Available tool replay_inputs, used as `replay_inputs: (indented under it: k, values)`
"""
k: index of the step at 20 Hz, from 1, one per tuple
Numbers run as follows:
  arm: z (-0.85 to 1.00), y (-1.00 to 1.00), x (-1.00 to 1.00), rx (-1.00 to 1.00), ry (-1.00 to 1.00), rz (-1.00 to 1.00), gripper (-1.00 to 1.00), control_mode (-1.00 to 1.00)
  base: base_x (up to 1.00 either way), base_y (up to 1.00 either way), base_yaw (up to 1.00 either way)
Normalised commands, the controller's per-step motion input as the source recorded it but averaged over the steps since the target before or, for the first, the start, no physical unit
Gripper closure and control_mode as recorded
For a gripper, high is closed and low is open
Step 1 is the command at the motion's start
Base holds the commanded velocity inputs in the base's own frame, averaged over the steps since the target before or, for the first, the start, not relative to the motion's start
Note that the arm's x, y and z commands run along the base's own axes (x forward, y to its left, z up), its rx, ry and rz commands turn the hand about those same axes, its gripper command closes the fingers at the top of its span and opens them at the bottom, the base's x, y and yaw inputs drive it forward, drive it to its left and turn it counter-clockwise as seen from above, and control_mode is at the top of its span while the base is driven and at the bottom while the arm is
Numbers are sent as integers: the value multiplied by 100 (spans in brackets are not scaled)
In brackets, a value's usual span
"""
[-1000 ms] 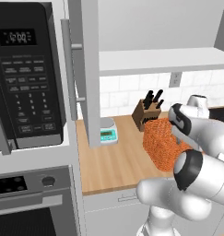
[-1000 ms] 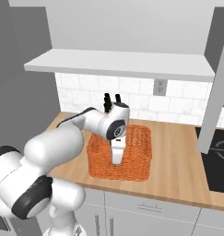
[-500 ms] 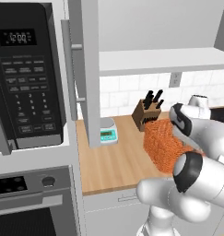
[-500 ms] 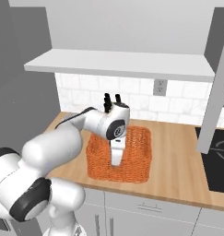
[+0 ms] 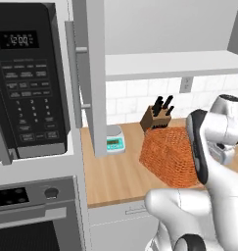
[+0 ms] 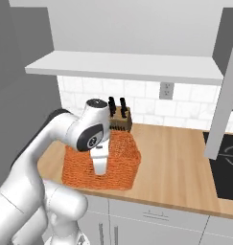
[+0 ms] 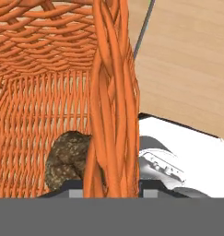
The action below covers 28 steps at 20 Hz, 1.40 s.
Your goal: Open the cabinet, pick up the bread from the cabinet and place it in the basket. Then move the basket to the dining counter.
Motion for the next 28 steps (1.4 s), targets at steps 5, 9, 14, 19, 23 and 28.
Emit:
replay_inputs:
  k: [5,9,14,19,23,28]
  values:
    - [100,50,-89,-11,-32,9,100,-100,0,0,0]
    - [100,13,-69,-8,-23,9,100,-100,0,0,0]
    - [97,0,-58,-3,-1,8,100,-100,0,0,0]
    - [70,1,-2,0,7,0,100,-100,0,0,0]
    - [28,0,4,1,12,0,100,-100,0,0,0]
    - [0,0,-4,0,-10,0,100,-100,0,0,0]
